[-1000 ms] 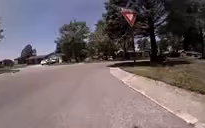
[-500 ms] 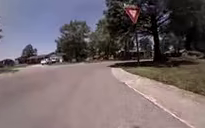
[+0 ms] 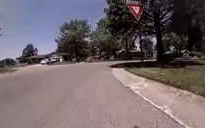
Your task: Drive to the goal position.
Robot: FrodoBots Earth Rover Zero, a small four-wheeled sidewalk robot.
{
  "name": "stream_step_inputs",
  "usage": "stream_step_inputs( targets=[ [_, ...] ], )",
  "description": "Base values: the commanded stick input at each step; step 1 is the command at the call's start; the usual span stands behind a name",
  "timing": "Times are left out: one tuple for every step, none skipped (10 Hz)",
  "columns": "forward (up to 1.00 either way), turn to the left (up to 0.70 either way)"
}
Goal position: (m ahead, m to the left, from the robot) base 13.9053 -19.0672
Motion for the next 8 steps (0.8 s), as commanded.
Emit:
stream_step_inputs(
  targets=[
    [0.7,0.0],
    [0.7,0.0],
    [0.7,0.0],
    [0.7,0.0],
    [0.7,0.0],
    [0.7,0.0],
    [0.7,0.0],
    [0.7,0.0]
  ],
)
